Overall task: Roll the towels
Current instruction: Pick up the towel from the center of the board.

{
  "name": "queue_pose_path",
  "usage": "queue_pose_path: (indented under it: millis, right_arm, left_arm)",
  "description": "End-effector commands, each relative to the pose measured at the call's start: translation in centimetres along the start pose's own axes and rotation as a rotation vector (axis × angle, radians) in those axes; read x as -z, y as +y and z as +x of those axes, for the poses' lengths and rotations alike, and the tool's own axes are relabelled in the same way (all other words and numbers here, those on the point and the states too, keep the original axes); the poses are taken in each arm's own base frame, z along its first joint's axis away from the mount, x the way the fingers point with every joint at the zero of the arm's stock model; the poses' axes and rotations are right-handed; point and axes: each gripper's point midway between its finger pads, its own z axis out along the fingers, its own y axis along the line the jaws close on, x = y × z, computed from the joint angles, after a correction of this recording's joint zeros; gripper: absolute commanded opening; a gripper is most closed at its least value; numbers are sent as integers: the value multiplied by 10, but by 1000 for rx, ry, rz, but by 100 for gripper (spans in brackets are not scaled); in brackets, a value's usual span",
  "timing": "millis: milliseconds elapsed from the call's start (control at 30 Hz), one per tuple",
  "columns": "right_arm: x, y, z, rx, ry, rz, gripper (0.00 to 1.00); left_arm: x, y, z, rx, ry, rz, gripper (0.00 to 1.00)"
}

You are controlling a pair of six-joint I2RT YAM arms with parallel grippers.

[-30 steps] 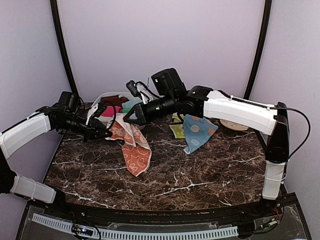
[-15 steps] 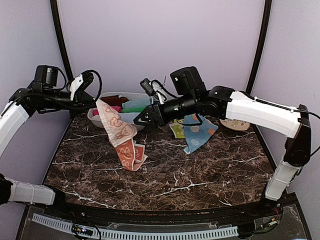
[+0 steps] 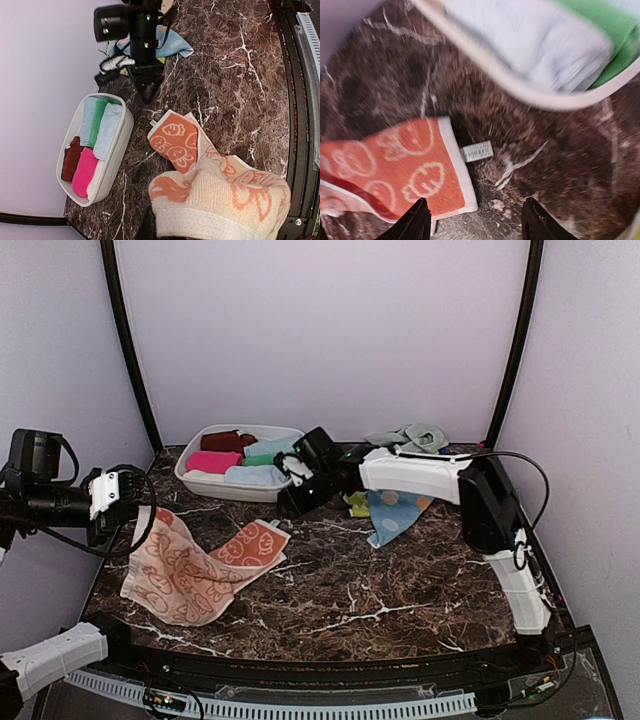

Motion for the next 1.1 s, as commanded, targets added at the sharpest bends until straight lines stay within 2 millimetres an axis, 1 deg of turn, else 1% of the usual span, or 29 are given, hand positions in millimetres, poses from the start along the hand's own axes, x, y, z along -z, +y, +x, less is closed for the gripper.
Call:
queue_pose_path:
  millis: [0, 133, 233, 300, 433, 600, 667, 733, 800, 900, 967, 1067]
  right_arm:
    - [-43, 21, 43, 85, 125, 51, 62]
    - [-64, 25, 68, 84, 174, 71, 62]
    - [-72, 24, 87, 87, 209, 95, 61]
    - [-73, 23, 94, 83, 219, 96, 59]
    - [-71, 23, 98, 73, 215, 94, 51]
    - [-66, 20, 100, 82, 211, 118, 54]
    - [-67, 20, 99, 88, 209, 126, 53]
    - [-70, 21, 99, 90, 210, 126, 47]
    - [-74, 23, 101, 91, 213, 125, 33]
    - [-73, 21, 101, 76, 206, 141, 0]
    - [-67, 20, 97, 69, 187, 156, 0]
    - [-47, 17, 79, 56, 131, 179, 0]
  left_arm:
    - [-1, -15, 26, -40, 106, 27, 0]
    - [0, -20, 34, -54, 131, 23, 0]
    - [-1, -21, 36, -55, 135, 16, 0]
    - [-2, -22, 37, -52, 135, 18, 0]
    - [-3, -21, 38, -54, 135, 10, 0]
    - [-2, -21, 38, -62, 136, 2, 0]
    - [-1, -21, 38, -59, 134, 5, 0]
    - [-1, -22, 39, -59, 135, 3, 0]
    - [-1, -23, 40, -63, 137, 0, 0]
    - [-1, -24, 41, -81, 136, -15, 0]
    - [-2, -23, 43, -102, 133, -29, 0]
    - [-3, -16, 44, -150, 124, -89, 0]
